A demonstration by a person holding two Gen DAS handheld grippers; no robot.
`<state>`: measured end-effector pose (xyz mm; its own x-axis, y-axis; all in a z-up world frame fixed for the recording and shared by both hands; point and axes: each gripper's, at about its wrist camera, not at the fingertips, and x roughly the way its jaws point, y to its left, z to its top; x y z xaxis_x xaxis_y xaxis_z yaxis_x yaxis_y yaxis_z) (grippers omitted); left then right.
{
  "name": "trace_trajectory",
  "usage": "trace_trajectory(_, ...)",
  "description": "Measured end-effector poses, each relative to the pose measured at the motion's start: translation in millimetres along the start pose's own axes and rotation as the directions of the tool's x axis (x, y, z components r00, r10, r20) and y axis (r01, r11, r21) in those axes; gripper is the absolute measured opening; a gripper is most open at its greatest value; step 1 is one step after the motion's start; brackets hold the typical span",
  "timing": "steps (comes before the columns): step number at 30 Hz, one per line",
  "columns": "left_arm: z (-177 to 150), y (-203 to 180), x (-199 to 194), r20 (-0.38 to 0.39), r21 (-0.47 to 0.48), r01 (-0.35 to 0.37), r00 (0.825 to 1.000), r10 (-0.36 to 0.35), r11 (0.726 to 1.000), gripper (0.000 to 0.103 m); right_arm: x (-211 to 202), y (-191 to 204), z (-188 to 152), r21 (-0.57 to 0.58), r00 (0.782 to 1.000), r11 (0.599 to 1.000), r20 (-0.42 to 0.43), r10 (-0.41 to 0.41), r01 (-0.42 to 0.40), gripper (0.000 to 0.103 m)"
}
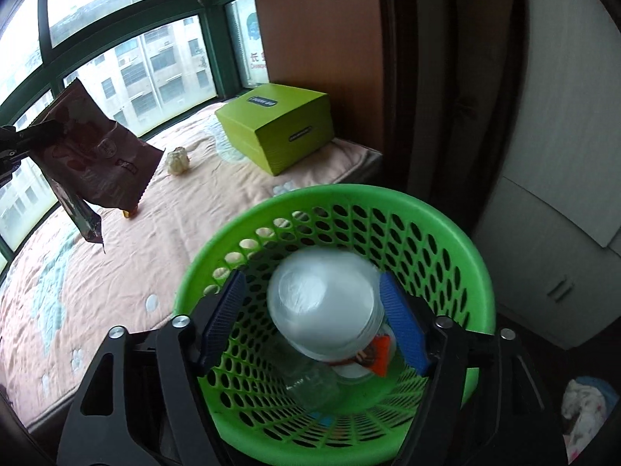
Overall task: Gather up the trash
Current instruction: 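Carry the wrapper and dome lid over the green basket and open both grippers, then move both tools back over the bed toward the orange peel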
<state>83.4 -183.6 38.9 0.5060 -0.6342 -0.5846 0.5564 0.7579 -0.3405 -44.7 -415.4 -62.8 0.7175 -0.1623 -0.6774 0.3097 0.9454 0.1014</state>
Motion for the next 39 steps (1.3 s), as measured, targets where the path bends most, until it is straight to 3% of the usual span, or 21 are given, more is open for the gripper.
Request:
trace_trajectory(12,-11,-47,37,-0.088,0.057,0.101,0.992,-0.095,0.993,0.007,-19,-32,-4,0.065,0.998,0.997,0.041,-0.038,0.035,0.079)
trace_trajectory(20,-27,-58,54,-0.159,0.065,0.115,0.982,-0.104,0.991,0.008,-27,-44,-6,0.097,0.997,0.994,0.061,-0.046,0.040,0.086)
trace_trajectory(24,-33,-60,58,-0.177,0.066,0.127,0.978,-0.114,0.990,0.016,-29,-47,-6,0.104,0.997,0.994,0.065,-0.049,0.042,0.086)
trace_trajectory(26,-37,-62,60,-0.183,0.065,0.122,0.977,-0.108,0.990,0.032,-30,-48,-5,0.108,0.997,0.993,0.068,-0.047,0.040,0.086)
trace_trajectory(31,-40,-58,62,-0.188,0.065,0.108,0.978,-0.094,0.992,0.039,-30,-47,-4,0.113,0.997,0.993,0.071,-0.039,0.031,0.087)
trace_trajectory(32,-41,-57,62,-0.187,0.065,0.101,0.978,-0.087,0.993,0.045,-30,-46,-4,0.113,0.997,0.993,0.072,-0.037,0.028,0.088)
trace_trajectory(39,-41,-31,56,-0.175,0.039,0.025,0.984,-0.018,0.999,0.059,-26,-33,0,0.098,0.998,0.995,0.068,-0.004,-0.003,0.089)
